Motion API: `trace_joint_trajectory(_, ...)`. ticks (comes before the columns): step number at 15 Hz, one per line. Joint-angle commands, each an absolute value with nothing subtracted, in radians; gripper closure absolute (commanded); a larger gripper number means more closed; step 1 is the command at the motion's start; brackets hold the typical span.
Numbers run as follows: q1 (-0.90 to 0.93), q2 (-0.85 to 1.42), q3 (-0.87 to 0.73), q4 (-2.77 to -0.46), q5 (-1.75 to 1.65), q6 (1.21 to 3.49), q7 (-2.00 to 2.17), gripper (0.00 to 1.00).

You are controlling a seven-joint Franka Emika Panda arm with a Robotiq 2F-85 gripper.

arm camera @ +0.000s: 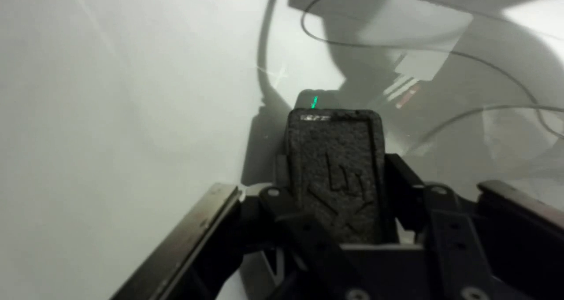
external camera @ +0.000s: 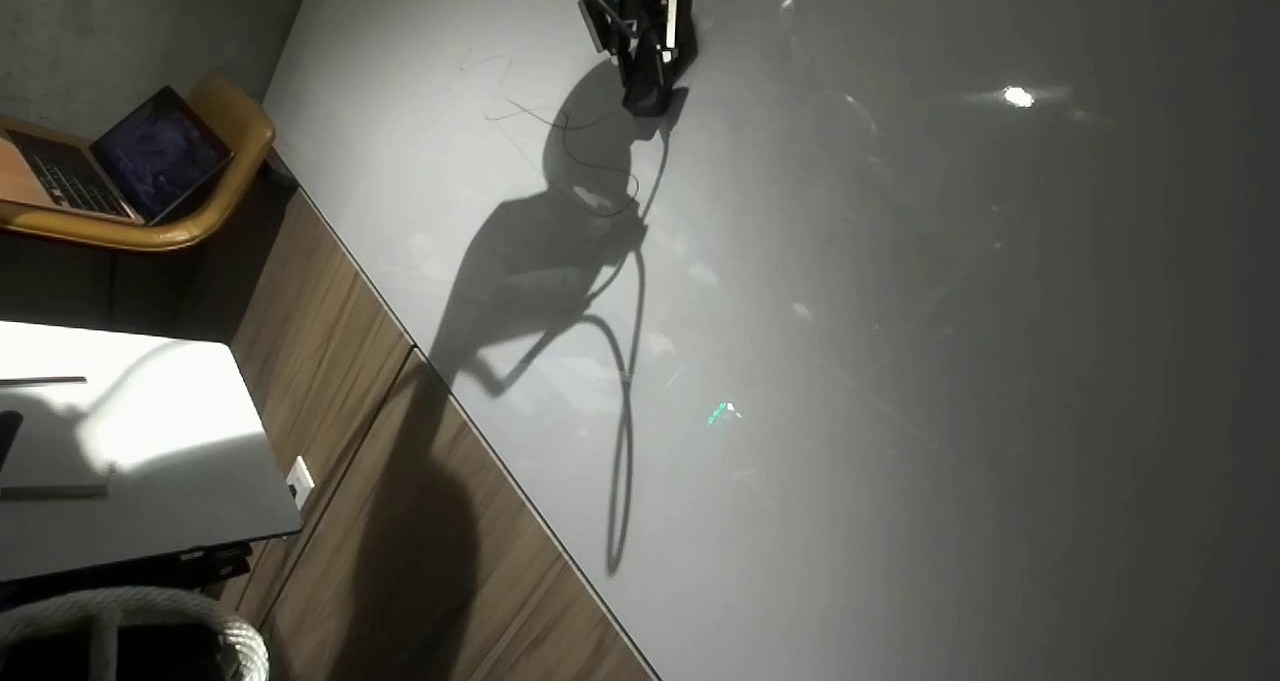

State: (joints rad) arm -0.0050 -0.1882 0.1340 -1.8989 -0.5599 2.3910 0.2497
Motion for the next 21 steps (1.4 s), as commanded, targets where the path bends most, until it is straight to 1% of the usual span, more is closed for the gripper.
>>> trace_joint_trajectory(1, 0.054, -0.093, 0.218, -1.714, -0.578, 2.303, 0.267, 0.7)
trace_joint_trajectory(6, 0.156, 0.037, 0.303, -1.455, -0.651, 2.129, 0.257, 0.7)
trace_joint_trajectory(13, 0.3, 0.22, 0.294, -1.145, -0.735, 1.913, 0.216, 0.7)
trace_joint_trajectory(17, 0.316, 0.235, 0.254, -1.075, -0.733, 1.828, 0.165, 0.7)
trace_joint_trajectory(18, 0.279, 0.218, 0.268, -1.084, -0.728, 1.822, 0.15, 0.7)
trace_joint_trajectory(21, 0.224, 0.151, 0.241, -1.113, -0.7, 1.817, 0.114, 0.7)
